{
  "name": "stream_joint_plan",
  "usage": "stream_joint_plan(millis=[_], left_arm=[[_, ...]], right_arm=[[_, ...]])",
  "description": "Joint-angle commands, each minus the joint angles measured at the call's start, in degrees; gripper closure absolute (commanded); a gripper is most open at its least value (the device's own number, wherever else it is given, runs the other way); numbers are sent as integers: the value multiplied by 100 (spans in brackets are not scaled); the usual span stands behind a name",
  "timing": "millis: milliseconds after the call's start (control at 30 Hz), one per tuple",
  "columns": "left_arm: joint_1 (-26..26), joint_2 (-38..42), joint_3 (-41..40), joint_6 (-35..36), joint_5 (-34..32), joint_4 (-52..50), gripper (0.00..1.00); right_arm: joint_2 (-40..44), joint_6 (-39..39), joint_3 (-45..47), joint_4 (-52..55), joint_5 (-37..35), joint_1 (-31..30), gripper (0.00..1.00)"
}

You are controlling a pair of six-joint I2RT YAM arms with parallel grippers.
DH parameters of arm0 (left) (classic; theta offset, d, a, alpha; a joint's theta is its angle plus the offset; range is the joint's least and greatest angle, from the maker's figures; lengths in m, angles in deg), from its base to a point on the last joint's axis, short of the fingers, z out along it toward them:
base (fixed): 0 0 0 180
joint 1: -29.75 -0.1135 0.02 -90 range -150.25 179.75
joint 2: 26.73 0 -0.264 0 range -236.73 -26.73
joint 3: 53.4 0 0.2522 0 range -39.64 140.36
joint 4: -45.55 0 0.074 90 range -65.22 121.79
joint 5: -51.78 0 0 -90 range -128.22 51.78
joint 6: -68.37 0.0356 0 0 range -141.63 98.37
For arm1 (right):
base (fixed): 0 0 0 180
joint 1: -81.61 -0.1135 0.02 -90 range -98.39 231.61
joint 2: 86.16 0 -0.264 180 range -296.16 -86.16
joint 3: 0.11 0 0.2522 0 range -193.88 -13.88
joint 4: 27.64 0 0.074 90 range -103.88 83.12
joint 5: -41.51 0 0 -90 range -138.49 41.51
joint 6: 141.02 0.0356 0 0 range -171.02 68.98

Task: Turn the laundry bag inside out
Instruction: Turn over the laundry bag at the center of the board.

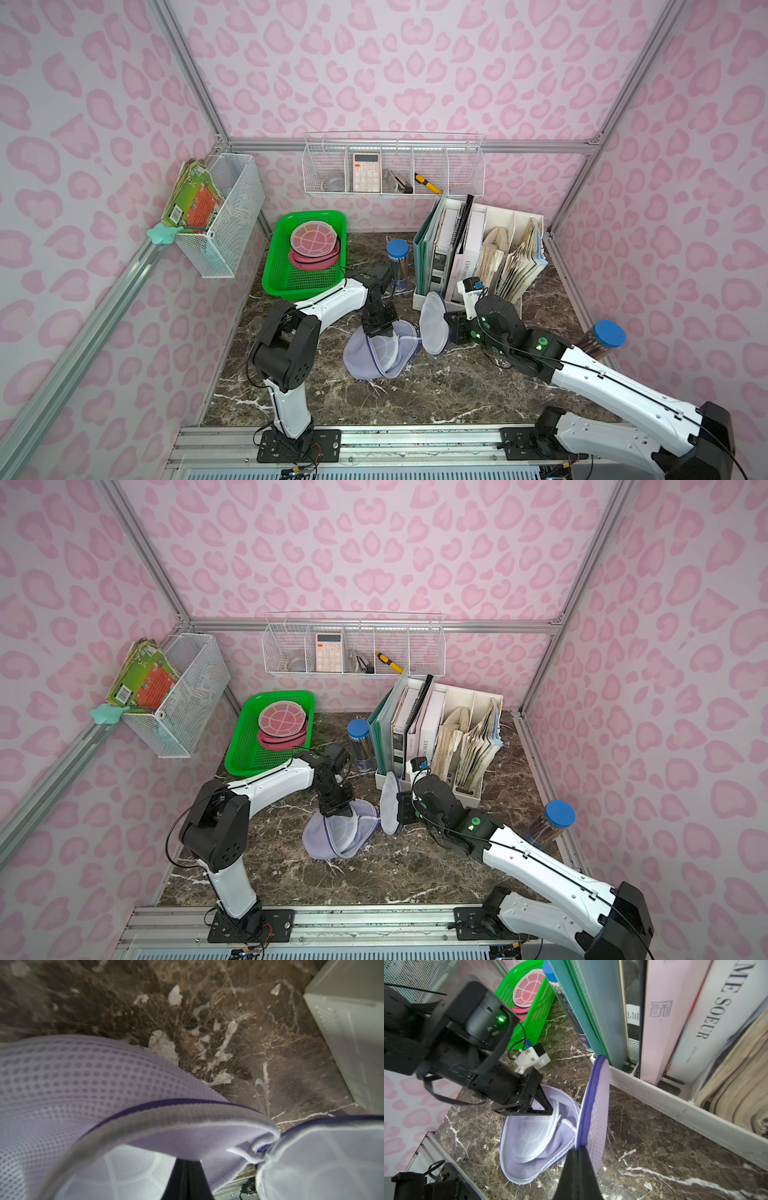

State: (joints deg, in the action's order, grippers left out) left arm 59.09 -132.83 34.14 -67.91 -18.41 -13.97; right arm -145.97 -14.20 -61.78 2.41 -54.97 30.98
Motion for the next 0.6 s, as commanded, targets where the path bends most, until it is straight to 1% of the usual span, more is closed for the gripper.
stream_joint_plan(millis=[0, 167, 333, 567], left_arm=[[51, -207, 5, -48, -30, -49, 94], [106, -487, -105, -140, -151, -46, 99], [101, -499, -179, -89, -379, -84, 99], [98, -438, -242, -46, -474, -85, 99]], right_arm=[[-46, -56, -145, -109, 42, -52, 100], [-186, -114, -595, 11, 57, -168, 100], [-341, -178, -1251, 169, 103, -203, 100], [-659, -423, -2396, 537, 111, -202, 100]])
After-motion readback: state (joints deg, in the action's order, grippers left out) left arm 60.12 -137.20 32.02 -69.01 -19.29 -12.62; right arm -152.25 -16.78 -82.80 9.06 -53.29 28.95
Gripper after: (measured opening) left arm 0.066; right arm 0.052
